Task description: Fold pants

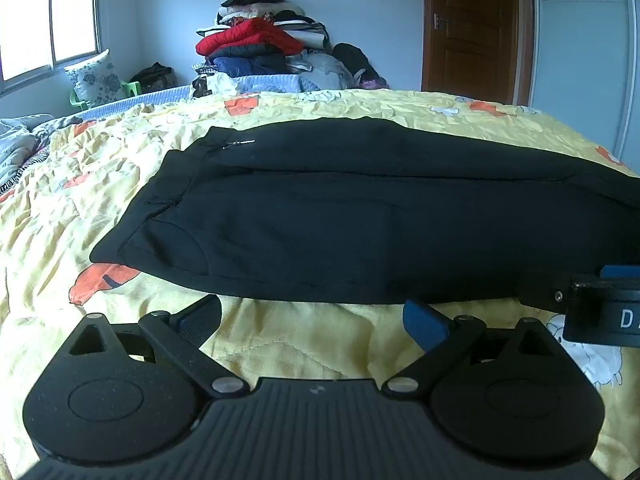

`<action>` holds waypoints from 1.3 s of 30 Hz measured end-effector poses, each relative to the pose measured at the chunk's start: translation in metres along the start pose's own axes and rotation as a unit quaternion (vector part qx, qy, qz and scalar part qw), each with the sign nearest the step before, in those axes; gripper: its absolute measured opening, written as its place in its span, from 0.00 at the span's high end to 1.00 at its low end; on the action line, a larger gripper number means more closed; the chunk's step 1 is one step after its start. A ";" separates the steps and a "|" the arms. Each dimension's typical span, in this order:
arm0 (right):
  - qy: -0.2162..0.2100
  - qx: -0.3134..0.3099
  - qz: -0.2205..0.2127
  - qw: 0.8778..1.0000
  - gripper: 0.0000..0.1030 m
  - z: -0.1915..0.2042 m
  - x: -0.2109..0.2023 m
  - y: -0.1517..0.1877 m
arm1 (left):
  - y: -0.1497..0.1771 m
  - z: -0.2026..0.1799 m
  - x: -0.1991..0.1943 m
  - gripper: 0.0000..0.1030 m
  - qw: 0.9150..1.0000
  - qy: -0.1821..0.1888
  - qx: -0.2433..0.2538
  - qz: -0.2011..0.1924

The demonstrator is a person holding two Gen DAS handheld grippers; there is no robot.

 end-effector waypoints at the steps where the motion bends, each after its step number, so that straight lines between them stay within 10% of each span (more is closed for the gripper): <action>1: 0.000 0.000 0.001 1.000 0.00 0.000 0.000 0.000 | 0.000 0.000 0.000 0.04 1.000 0.000 0.000 0.000; 39: 0.001 0.002 0.003 1.000 0.00 0.000 0.004 0.001 | 0.004 0.005 0.003 0.04 1.000 -0.005 -0.001 0.004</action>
Point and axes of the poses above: each gripper's, at about its wrist camera, not at the fingertips, and x roughly the way its jaws point, z to its left, y to its underside, the point moved 7 cm from there along x, roughly the way its jaws point, and after that the axes turned 5 degrees about -y, right-handed, at the moved point
